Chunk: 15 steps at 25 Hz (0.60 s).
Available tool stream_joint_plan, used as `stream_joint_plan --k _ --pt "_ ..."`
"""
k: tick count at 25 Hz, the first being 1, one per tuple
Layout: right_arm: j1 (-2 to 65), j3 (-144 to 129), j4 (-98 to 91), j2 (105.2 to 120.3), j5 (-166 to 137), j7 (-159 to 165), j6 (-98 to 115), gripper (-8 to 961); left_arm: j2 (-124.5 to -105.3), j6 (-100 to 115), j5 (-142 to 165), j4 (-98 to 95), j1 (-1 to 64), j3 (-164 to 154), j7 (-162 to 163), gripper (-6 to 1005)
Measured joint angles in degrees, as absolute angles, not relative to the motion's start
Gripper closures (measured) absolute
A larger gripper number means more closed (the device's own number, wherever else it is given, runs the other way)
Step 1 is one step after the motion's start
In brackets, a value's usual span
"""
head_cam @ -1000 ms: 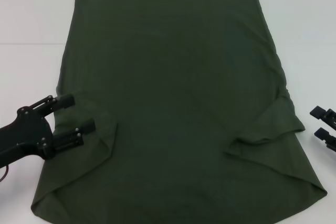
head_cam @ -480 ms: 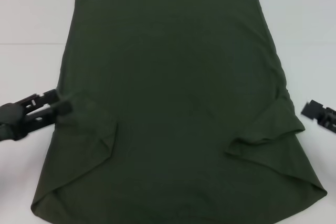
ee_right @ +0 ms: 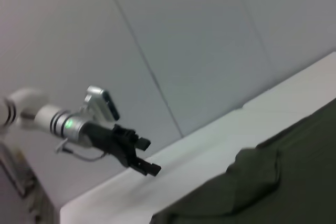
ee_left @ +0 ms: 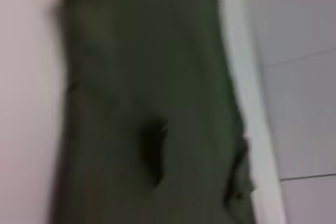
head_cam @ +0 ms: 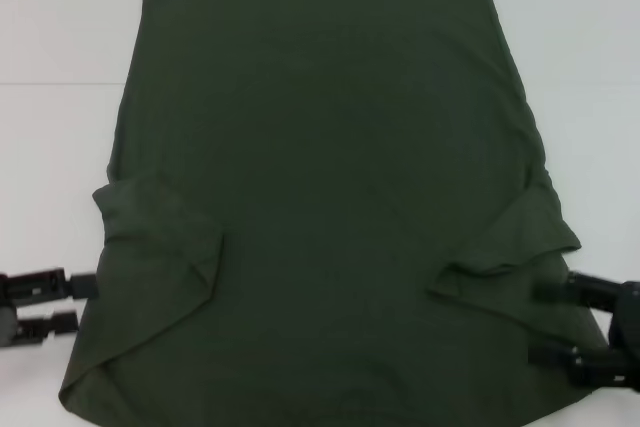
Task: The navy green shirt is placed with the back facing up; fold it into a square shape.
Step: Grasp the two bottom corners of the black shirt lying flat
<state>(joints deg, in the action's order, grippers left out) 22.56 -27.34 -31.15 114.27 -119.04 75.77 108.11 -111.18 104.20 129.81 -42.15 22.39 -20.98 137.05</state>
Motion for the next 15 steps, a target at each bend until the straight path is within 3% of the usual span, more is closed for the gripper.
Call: stream_joint_plan --k 15 --pt "24.0 -29.5 -31.1 115.67 -124.9 72.1 107.3 28 -110.88 99.7 149.9 -43.8 26.7 -22.1 146.8 174"
